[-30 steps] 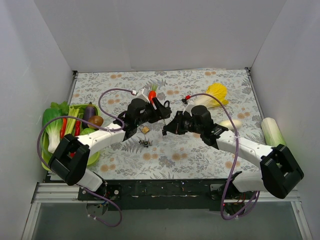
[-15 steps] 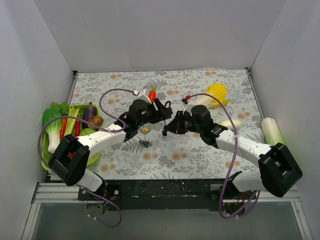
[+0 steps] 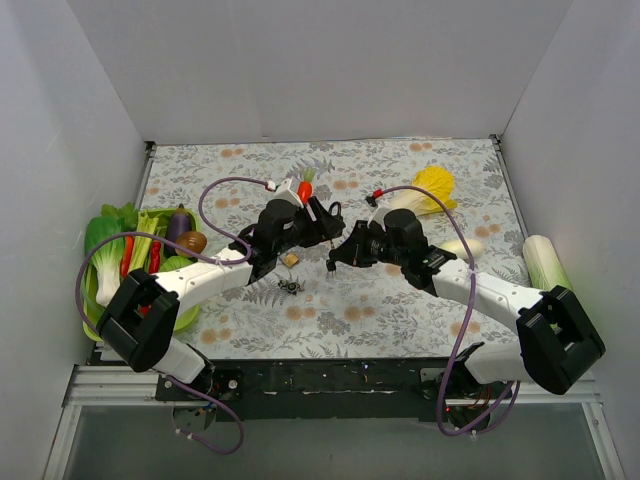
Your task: Unlock with the key
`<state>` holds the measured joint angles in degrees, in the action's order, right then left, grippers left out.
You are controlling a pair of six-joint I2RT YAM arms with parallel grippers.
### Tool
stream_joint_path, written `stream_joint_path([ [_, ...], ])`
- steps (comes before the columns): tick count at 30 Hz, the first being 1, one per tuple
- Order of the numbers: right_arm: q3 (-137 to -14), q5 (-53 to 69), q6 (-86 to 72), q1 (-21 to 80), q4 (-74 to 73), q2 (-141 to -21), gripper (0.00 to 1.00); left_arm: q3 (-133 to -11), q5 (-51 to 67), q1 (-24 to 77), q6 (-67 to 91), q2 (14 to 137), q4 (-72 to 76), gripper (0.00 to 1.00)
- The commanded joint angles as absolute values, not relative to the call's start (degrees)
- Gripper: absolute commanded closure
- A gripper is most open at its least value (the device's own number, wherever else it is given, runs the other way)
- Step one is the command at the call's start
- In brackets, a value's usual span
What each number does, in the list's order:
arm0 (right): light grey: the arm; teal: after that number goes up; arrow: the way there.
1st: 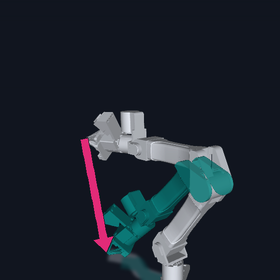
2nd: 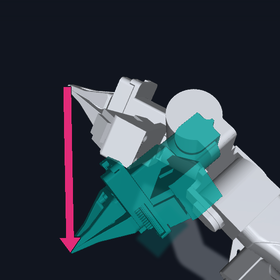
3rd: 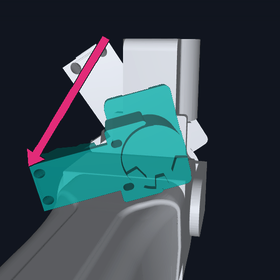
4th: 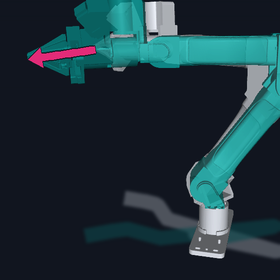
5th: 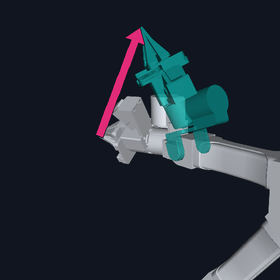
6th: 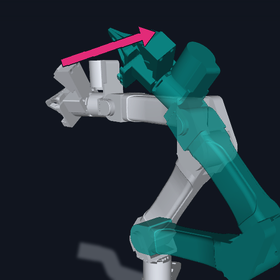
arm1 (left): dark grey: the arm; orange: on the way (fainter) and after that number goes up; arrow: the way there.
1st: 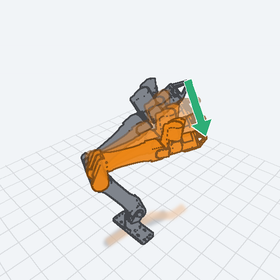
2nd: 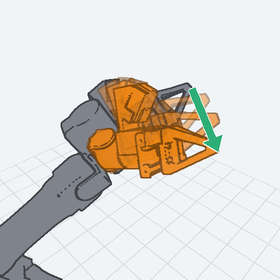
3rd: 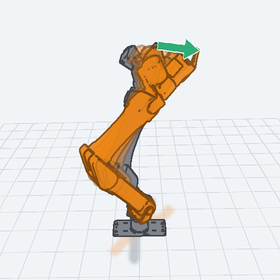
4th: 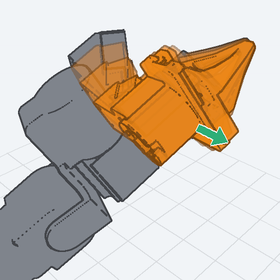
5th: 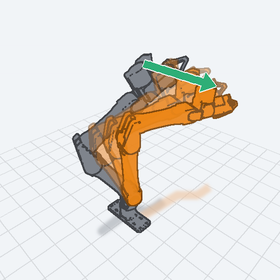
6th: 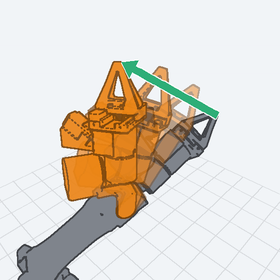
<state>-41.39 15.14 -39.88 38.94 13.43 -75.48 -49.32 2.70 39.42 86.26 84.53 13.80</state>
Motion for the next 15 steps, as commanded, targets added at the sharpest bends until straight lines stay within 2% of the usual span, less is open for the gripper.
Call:
stream_joint_path([
  [1,-42.0,14.1,-39.6,38.4,15.4,-75.1,0.99,-50.4,2.4,39.9,85.5,79.7,17.7,1.0],
  [15,-41.6,12.5,-39.3,38.2,15.7,-76.7,0.99,-50.4,2.0,40.3,85.2,79.3,17.8,1.0],
])
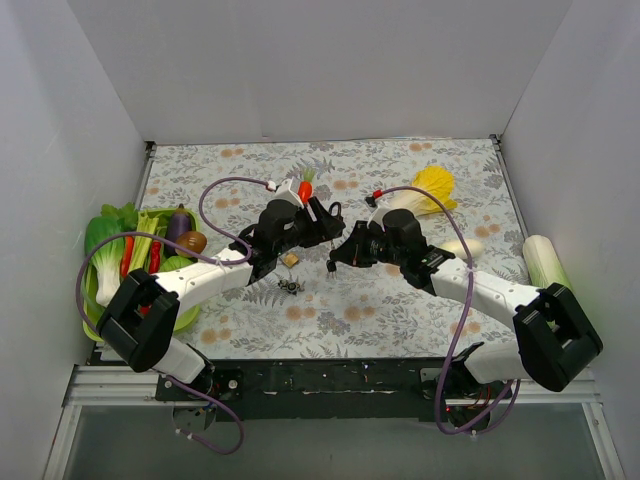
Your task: Unlock with the key
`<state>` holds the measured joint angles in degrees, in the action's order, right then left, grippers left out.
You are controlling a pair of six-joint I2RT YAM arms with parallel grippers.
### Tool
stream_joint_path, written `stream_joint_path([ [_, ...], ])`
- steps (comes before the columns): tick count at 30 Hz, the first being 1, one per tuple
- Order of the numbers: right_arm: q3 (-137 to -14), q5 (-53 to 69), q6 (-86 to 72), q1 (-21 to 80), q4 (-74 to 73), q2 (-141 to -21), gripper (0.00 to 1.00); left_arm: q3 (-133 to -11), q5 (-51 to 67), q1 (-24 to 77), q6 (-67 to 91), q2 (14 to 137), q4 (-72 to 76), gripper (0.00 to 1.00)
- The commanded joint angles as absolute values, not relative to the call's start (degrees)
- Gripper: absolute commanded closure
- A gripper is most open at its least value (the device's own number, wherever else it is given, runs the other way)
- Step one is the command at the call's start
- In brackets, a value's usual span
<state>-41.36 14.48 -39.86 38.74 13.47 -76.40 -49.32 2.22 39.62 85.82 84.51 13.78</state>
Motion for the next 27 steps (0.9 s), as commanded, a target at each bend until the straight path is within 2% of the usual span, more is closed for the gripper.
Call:
stream_joint_path([
  [1,-41.6,12.5,-39.3,38.1,15.7,-76.9,0.99,-50.4,2.0,40.2,85.2,79.3,17.8,1.0],
  [27,-42.4,9.2,-37.5,37.7,19.5,-75.1,0.99,-50.4,1.9,41.7,85.5,81.5,16.9,1.0],
])
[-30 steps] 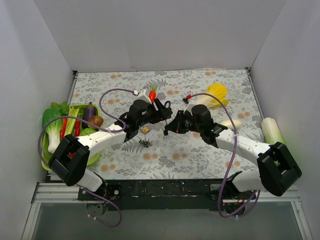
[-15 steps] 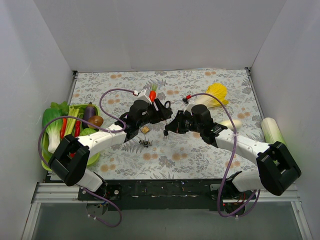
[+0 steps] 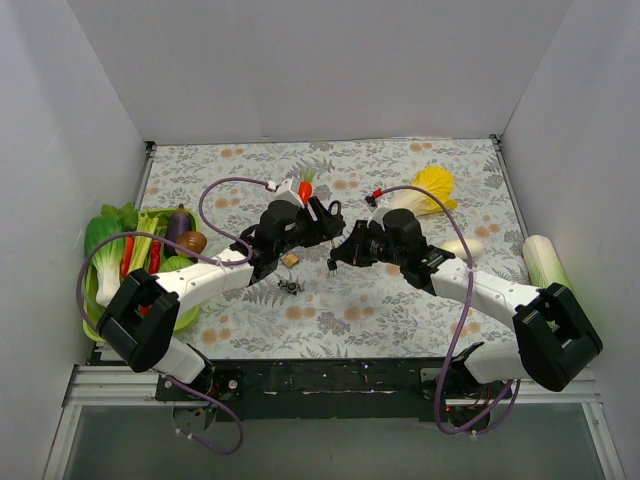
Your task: Unlock with the key
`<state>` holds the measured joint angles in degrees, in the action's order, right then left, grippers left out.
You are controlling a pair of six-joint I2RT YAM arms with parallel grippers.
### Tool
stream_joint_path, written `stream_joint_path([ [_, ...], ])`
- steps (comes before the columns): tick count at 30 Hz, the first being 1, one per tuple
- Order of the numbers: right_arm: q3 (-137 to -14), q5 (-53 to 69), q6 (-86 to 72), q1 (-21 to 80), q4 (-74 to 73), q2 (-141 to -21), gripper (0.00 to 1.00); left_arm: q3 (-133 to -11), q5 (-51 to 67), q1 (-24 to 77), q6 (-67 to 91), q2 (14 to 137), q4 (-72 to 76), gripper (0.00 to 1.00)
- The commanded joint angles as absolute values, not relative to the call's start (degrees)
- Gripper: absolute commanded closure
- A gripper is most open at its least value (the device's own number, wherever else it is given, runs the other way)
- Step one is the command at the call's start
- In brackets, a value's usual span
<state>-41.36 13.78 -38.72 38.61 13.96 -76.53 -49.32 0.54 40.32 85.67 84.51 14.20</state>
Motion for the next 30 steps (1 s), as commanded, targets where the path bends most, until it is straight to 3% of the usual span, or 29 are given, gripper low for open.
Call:
stream_joint_path([
  [1,-42.5,9.1,-37.5,37.8,19.8,-75.1,0.99,-50.4,1.8,41.8,85.6,81.6,16.8,1.0],
  [30,-45.9,-1.8,-37.3,38.7,22.2,-76.2,0.99,-50.1,0.7,45.1,84.9,82.9,16.3,1.0],
])
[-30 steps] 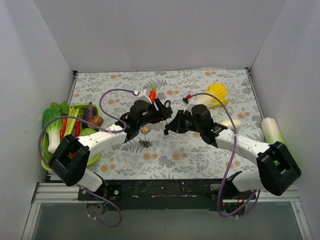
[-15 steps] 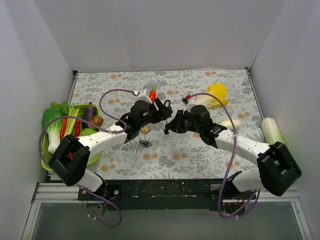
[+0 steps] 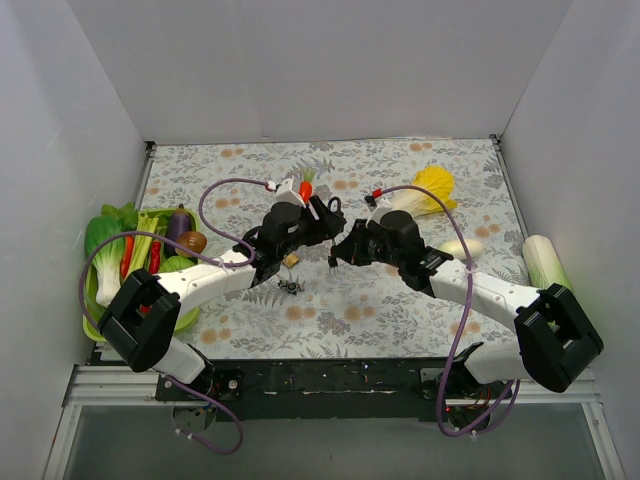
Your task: Unlock with the key
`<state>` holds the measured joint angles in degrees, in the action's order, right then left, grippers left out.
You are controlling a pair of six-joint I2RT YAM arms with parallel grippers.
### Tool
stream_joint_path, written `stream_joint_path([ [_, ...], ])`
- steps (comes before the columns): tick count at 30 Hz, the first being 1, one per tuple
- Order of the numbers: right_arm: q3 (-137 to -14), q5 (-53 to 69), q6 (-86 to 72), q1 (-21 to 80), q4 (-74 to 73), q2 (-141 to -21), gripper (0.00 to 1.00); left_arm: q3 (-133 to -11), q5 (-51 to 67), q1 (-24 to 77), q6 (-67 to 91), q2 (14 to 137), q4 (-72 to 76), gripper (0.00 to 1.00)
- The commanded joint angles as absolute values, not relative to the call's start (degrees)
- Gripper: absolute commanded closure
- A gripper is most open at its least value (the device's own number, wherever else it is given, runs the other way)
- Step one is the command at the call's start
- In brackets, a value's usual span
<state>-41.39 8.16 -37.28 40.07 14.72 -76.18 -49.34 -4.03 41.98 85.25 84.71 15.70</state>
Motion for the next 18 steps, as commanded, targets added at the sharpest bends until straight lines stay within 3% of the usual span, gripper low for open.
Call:
stream_joint_path([
  [1,-46.5,-1.9,-37.4,38.7,21.9,-76.3,0.99,-50.0,0.7,45.4,84.7,82.8,16.3,1.0],
  [18,-49.3,-3.3,-38.1,38.6,23.6,-77.9,0.99,-48.2,-5.2,48.3,84.2,82.2,17.3,1.0],
])
